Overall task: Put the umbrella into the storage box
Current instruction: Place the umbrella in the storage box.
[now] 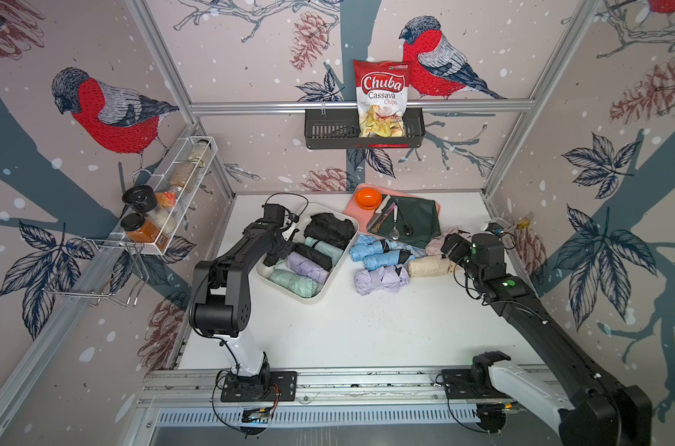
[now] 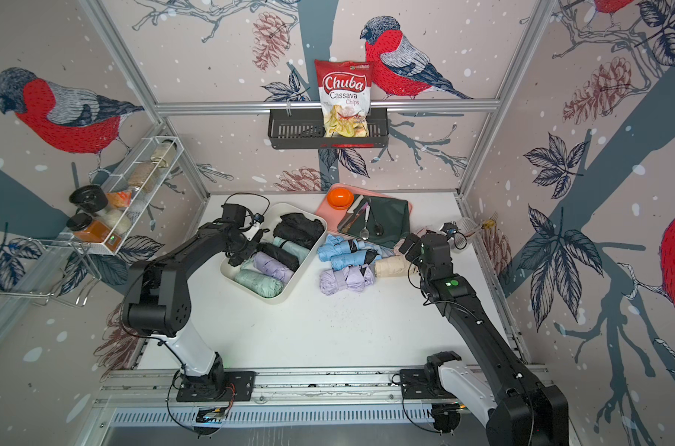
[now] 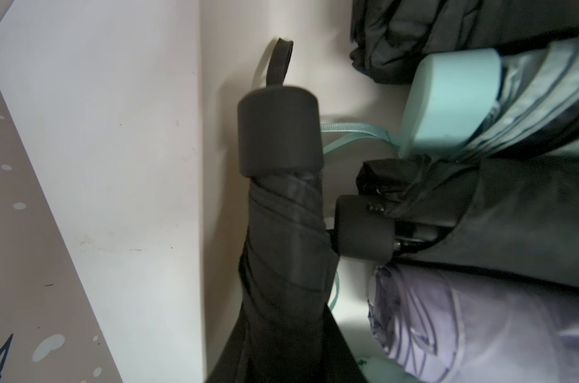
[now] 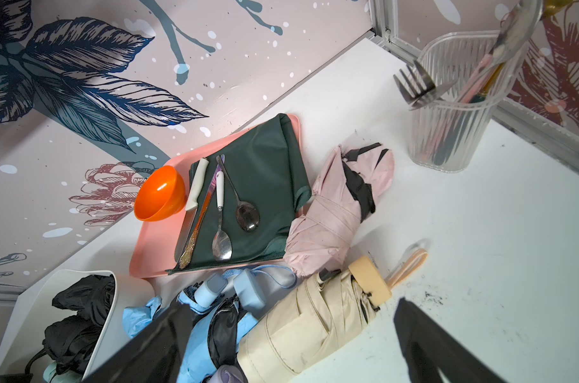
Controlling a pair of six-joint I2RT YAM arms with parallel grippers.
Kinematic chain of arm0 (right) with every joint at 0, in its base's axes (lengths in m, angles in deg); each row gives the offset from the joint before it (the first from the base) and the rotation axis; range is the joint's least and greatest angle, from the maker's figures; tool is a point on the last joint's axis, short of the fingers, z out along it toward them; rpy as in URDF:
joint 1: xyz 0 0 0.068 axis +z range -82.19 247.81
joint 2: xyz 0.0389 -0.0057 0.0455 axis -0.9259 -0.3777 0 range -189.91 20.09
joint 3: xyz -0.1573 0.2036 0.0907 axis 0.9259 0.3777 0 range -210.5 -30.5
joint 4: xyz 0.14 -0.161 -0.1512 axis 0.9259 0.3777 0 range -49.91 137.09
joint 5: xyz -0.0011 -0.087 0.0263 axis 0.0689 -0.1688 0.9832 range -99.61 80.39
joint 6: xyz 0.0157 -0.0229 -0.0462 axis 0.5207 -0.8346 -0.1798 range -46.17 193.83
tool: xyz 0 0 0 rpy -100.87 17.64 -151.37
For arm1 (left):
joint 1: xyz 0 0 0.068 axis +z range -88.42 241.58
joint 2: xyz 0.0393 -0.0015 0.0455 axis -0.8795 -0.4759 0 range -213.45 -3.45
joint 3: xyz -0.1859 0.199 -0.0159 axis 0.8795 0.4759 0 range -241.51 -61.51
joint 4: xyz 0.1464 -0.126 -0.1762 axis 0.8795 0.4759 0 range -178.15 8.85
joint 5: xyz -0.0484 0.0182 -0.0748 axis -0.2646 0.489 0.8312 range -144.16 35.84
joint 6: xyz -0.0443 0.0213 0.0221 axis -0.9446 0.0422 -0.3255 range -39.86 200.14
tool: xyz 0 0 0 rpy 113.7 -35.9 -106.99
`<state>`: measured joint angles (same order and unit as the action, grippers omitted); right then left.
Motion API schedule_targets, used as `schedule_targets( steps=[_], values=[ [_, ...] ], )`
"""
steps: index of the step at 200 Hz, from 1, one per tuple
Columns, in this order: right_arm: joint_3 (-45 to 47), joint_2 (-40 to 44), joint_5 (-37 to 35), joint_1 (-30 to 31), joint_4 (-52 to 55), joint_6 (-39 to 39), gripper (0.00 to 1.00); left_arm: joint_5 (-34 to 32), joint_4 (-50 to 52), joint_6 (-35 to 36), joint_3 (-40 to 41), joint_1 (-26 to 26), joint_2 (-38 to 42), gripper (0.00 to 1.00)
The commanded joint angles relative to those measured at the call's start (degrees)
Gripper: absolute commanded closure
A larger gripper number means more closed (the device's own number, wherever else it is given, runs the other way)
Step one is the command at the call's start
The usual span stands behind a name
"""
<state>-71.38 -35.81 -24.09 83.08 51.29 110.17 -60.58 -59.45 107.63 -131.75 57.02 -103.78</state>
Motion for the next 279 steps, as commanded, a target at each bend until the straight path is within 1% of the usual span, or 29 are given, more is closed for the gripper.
schedule_targets(
  steps=[1, 9, 24, 29, 42, 46, 53, 92, 108, 137, 181, 201, 217, 226, 249, 267, 279],
  values=[
    [0.01, -0.25, 0.90, 0.03, -1.17, 0.58, 0.00, 0.67, 0.55, 1.30, -1.51, 0.16, -1.39, 1.00],
    [0.01, -0.33, 1.08, 0.01, -1.27, 0.58, 0.00, 0.44, 1.46, 1.02, -2.41, 0.16, -2.33, 0.97],
    [0.01, -0.35, 1.43, 0.04, -1.32, 0.58, 0.00, 0.52, 2.62, 0.43, -3.74, 0.16, -3.21, 0.88],
    [0.01, -0.35, 1.47, 0.09, -1.33, 0.58, 0.00, 0.57, 2.81, 0.31, -3.93, 0.16, -3.26, 0.81],
    [0.01, -0.20, 1.47, 0.11, -1.15, 0.58, 0.00, 0.68, 3.59, -0.25, -4.45, 0.16, -3.29, 0.57],
    [0.01, -0.18, 1.47, 0.07, -1.14, 0.58, 0.00, 0.57, 3.82, -0.51, -4.64, 0.15, -3.29, 0.53],
    [0.10, -0.01, 1.36, 0.09, -1.02, 0.58, 0.00, 0.46, 3.99, -0.88, -4.68, 0.16, -3.22, 0.50],
    [0.19, 0.15, 1.56, 0.20, -1.14, 0.51, 0.00, -3.16, 5.07, -3.69, -5.52, 0.09, -3.23, 0.49],
    [0.28, 0.08, 1.55, 0.20, -1.22, 0.49, 0.00, -3.77, 4.26, -4.34, -5.51, 0.15, -2.81, 0.63],
    [0.37, 0.09, 1.65, 0.20, -1.22, 0.62, 0.00, -3.98, 4.85, -5.29, -5.75, 0.14, -3.00, 0.72],
    [0.11, -0.26, 1.40, 0.20, -0.34, 0.49, 0.00, -4.36, 5.44, -6.51, -5.51, 0.07, -3.20, 0.71],
    [0.01, -1.27, 0.94, 0.24, 0.85, 0.49, 0.00, -3.36, 4.40, -7.80, -5.11, 0.00, -0.35, 0.68],
    [0.08, -2.37, 0.90, 0.29, 1.50, 0.58, 0.00, -2.09, 3.23, -9.37, -4.85, -0.26, 2.88, 0.61],
    [0.10, -2.99, 0.94, 0.29, 1.81, 0.71, 0.00, -1.37, 2.79, -10.10, -4.62, -0.66, 4.69, 0.54],
    [-0.06, -4.54, 1.20, 0.32, 2.39, 0.71, 0.00, -0.97, 1.94, -11.85, -4.38, -2.25, 8.86, 0.44],
    [-0.49, -5.81, 1.55, 0.37, 3.06, 0.47, 0.00, -1.27, 0.67, -12.32, -3.86, -5.23, 11.85, 0.28],
    [-1.01, -6.60, 1.65, 0.32, 3.86, 0.14, 0.00, 0.24, -1.29, -11.76, -3.23, -7.77, 13.65, 0.21]
  ],
)
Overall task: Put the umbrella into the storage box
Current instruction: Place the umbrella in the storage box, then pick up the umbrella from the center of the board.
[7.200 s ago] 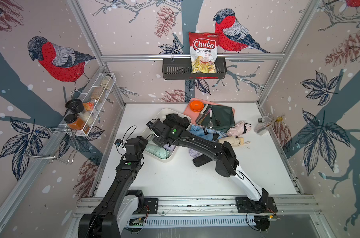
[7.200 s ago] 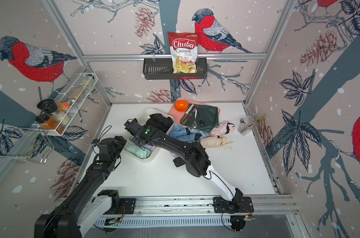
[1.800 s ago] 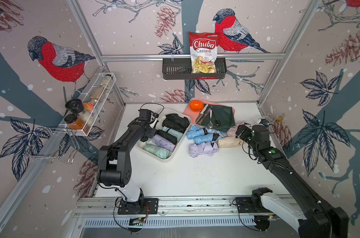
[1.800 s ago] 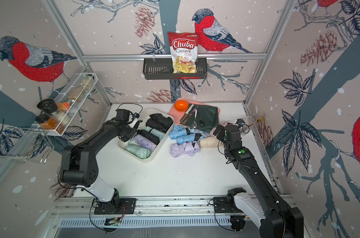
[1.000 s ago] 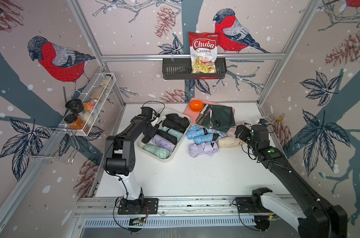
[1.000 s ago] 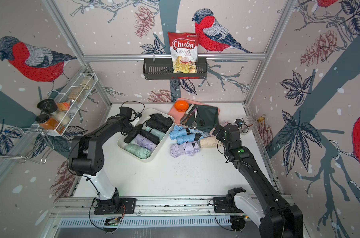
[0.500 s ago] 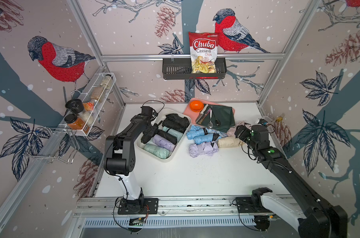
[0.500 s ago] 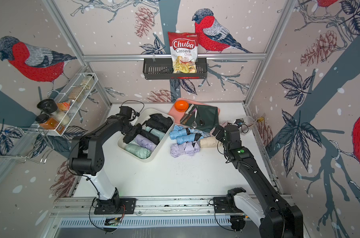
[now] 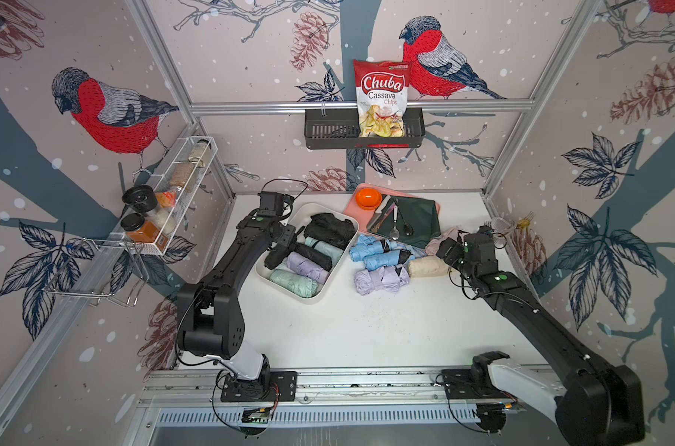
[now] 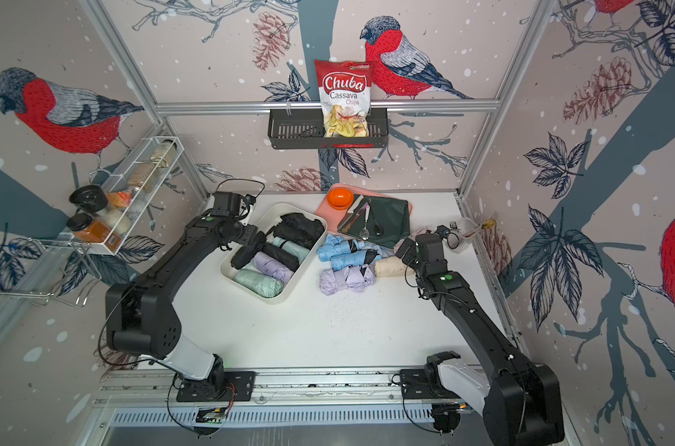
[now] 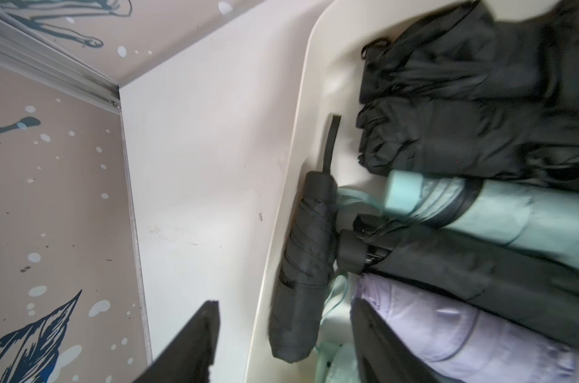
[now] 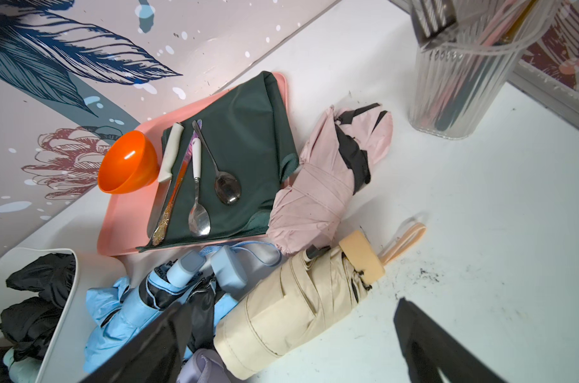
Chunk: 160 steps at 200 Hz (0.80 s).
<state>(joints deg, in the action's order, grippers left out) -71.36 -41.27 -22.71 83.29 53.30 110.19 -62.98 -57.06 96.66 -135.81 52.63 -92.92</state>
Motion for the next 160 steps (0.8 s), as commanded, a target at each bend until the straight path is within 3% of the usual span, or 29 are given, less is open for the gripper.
schedule_targets(
  steps=[1, 33, 56, 93, 160],
  values=[
    [-1.09, -1.22, 0.27, 0.13, 1.92, 0.07, 0.00, 2.92, -3.84, -0.74, 0.87, -3.45, 2.93, 0.20],
    [-2.43, -2.48, 0.27, 0.03, 2.86, -0.66, 0.00, 12.81, -12.47, -0.64, 4.49, -11.31, 6.45, 0.17],
    [-3.20, -2.53, 0.27, -0.15, 3.12, -1.05, 0.00, 20.54, -20.69, 3.10, 8.73, -18.38, 7.44, 0.16],
    [-3.70, -1.62, -0.01, -1.13, 4.04, -1.46, 0.00, 25.39, -21.93, 6.28, 6.31, -26.69, 0.63, 0.15],
    [-2.32, 1.22, 0.86, -3.75, 5.07, -1.35, 0.01, 22.35, -9.54, 15.01, -3.96, -37.28, -17.09, 0.15]
  ],
)
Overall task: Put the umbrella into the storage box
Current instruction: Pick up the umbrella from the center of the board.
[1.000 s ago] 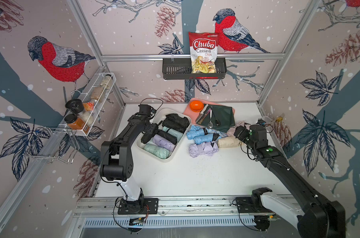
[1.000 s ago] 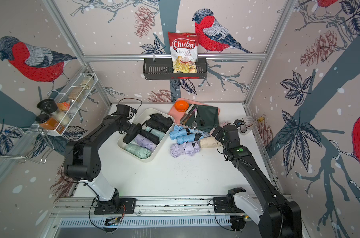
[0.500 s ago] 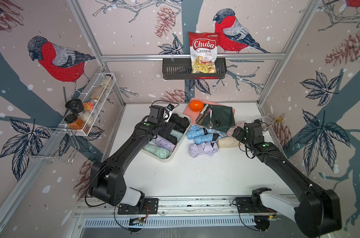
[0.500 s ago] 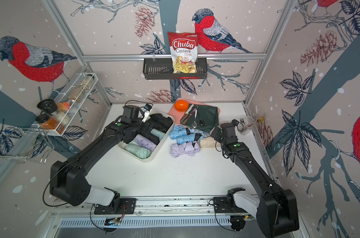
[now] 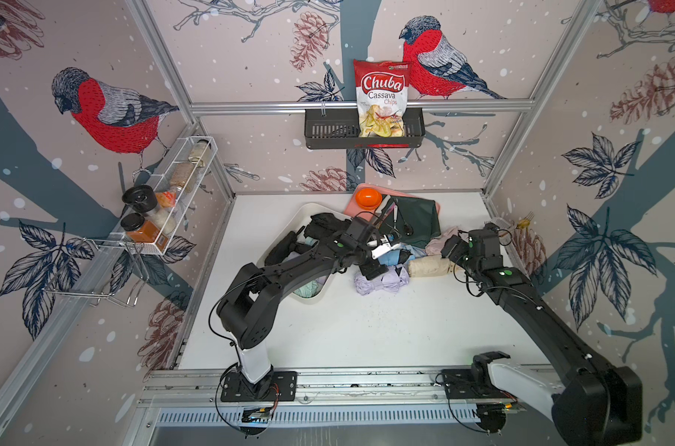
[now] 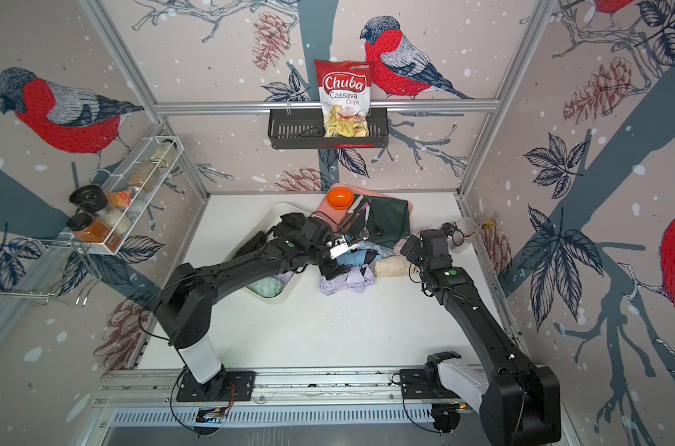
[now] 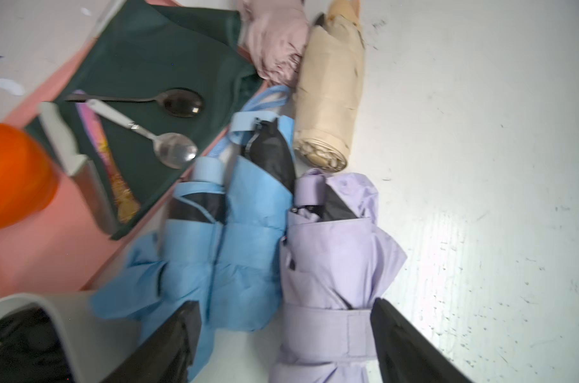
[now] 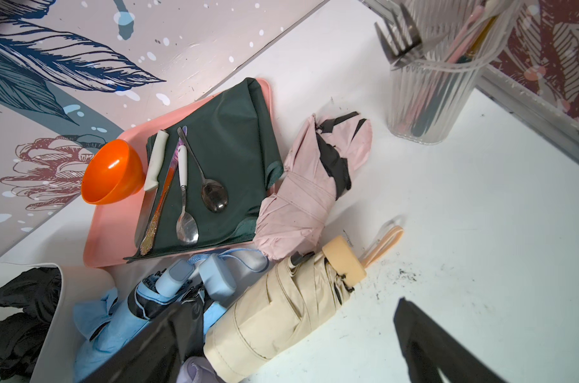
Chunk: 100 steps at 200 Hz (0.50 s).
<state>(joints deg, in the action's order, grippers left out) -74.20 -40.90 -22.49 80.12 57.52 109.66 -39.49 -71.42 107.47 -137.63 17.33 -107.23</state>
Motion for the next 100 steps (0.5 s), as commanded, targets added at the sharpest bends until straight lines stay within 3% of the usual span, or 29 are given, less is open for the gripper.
schedule_targets(
  steps=[1, 46, 100],
  values=[
    [0.54, 0.86, 0.66, -0.60, 0.85, -0.84, 0.02, -1.28, 4.99, 4.34, -2.21, -2.07, -2.88, 0.15],
    [2.29, 1.87, 1.97, -1.15, -0.36, -0.59, 0.01, -6.12, 7.01, 3.98, -4.09, -2.95, -6.87, 0.15],
    [2.39, 0.74, 3.03, -1.33, -0.91, -0.15, 0.01, -5.36, 9.80, 3.96, -3.55, -2.95, -8.82, 0.26]
  ],
)
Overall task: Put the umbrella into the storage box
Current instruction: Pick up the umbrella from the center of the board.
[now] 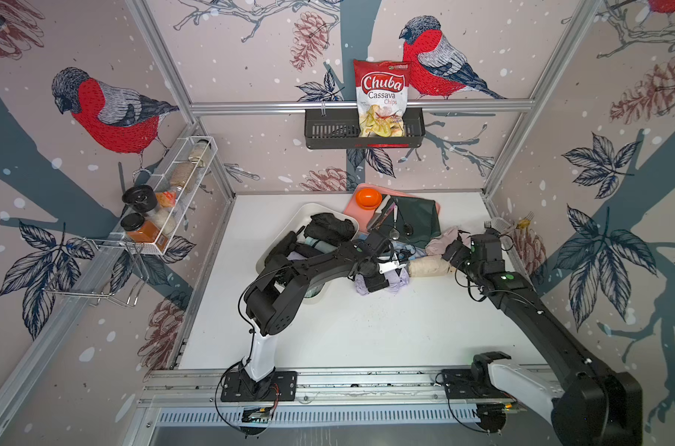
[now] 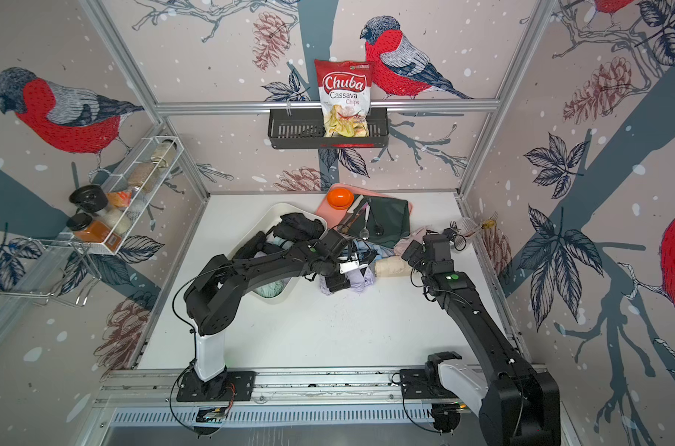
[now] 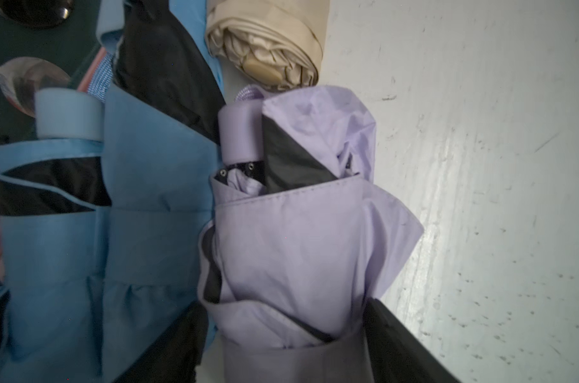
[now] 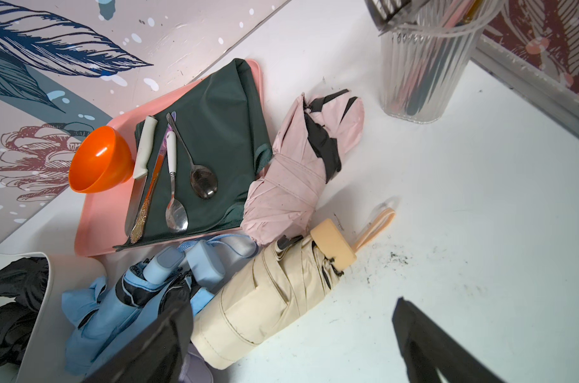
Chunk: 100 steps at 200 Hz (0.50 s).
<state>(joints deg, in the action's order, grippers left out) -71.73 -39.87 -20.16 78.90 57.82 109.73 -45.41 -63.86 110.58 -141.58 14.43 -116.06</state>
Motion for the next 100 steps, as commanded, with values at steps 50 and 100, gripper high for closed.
schedule_targets(
  steps=[50, 100],
  values=[
    [-0.33, -0.90, 1.86, -0.11, -1.69, -0.12, 0.01, 2.69, 3.22, 2.12, 2.53, -0.04, -0.25, 0.27],
    [-1.92, -3.56, 6.64, -0.11, -1.75, -2.34, 0.01, 3.24, 3.50, 3.78, 3.87, -0.04, -0.55, 0.48]
  ],
)
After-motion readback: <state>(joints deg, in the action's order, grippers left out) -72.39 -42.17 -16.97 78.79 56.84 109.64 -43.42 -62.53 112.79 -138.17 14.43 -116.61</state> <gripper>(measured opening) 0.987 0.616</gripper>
